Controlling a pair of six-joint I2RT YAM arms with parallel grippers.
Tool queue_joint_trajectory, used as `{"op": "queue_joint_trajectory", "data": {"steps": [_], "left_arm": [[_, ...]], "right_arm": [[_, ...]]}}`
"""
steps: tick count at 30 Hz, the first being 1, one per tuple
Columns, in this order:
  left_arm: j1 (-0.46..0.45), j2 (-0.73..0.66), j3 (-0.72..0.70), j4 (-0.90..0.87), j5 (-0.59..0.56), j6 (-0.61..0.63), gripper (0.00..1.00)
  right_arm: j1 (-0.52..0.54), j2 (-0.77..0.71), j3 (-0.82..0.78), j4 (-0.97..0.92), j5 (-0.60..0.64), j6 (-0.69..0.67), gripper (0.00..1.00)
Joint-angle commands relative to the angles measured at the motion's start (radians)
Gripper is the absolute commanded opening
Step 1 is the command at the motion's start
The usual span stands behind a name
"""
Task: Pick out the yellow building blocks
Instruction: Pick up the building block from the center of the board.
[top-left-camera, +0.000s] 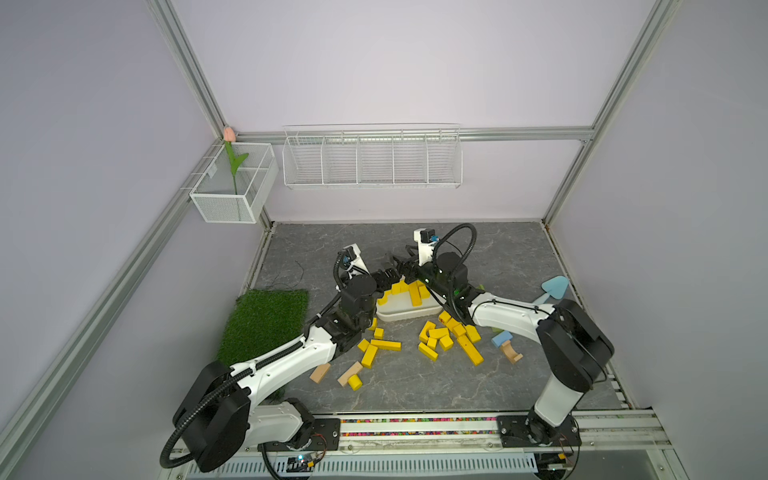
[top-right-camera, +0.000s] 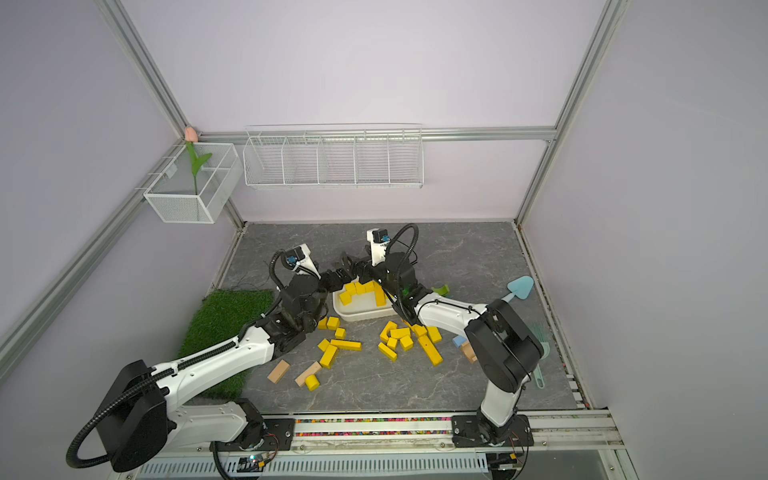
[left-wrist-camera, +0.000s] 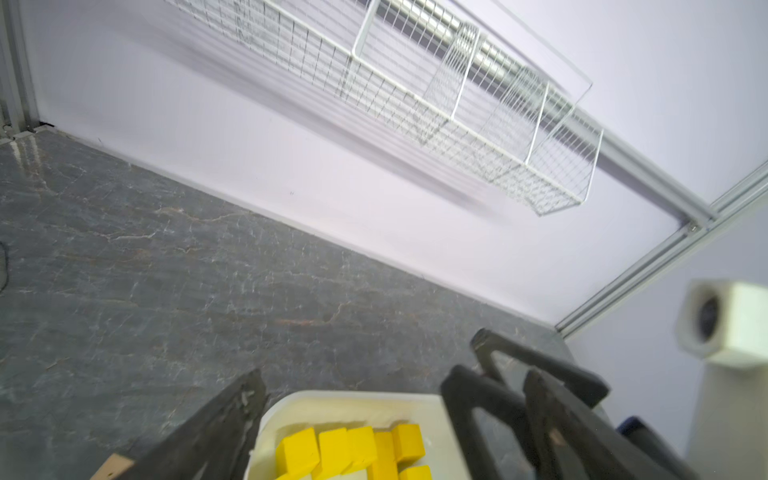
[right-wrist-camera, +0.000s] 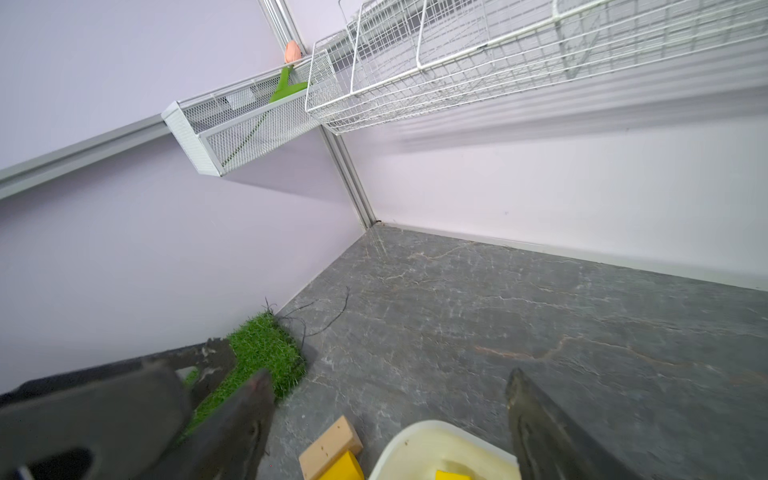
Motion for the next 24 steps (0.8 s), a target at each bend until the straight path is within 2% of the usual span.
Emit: {"op": "queue_joint_trajectory", "data": {"steps": [1, 4, 7, 9, 11, 14, 16, 17, 20, 24], "left_arm": [[-0.033, 0.046, 0.000, 0.068, 0.169, 0.039, 1.00], [-0.033, 0.043, 0.020, 0.034, 0.181, 0.051, 1.00], [-0.033, 0.047, 0.004, 0.082, 0.224, 0.047, 1.00], [-0.032, 0.040, 0.014, 0.035, 0.215, 0.033, 1.00], [-0.033, 0.022, 0.055, -0.077, 0.177, 0.046, 1.00], [-0.028, -0.009, 0.141, -0.330, 0.059, 0.063, 1.00], [-0.006, -0.013, 0.211, -0.503, 0.061, 0.082, 1.00], [0.007, -0.010, 0.243, -0.592, 0.055, 0.081, 1.00], [0.060, -0.010, 0.276, -0.754, 0.062, 0.071, 1.00], [0.105, -0.033, 0.279, -0.868, 0.145, 0.094, 1.00]], "right_arm": [[0.116, 0.040, 0.079, 0.214, -0.136, 0.002, 0.89], [0.141, 0.022, 0.107, 0.141, -0.100, -0.046, 0.89], [0.163, -0.010, 0.118, 0.060, -0.051, -0.078, 0.89], [0.166, -0.052, 0.121, -0.055, 0.040, -0.042, 0.89], [0.143, -0.115, 0.147, -0.283, 0.122, 0.049, 0.89], [0.053, -0.190, 0.221, -0.652, 0.074, 0.099, 0.89], [-0.020, -0.220, 0.269, -0.894, 0.054, 0.145, 0.89], [-0.062, -0.236, 0.267, -0.955, 0.021, 0.150, 0.89], [-0.179, -0.336, 0.121, -0.906, -0.107, 0.186, 0.89], [-0.316, -0.464, -0.045, -0.879, -0.197, 0.242, 0.89]]}}
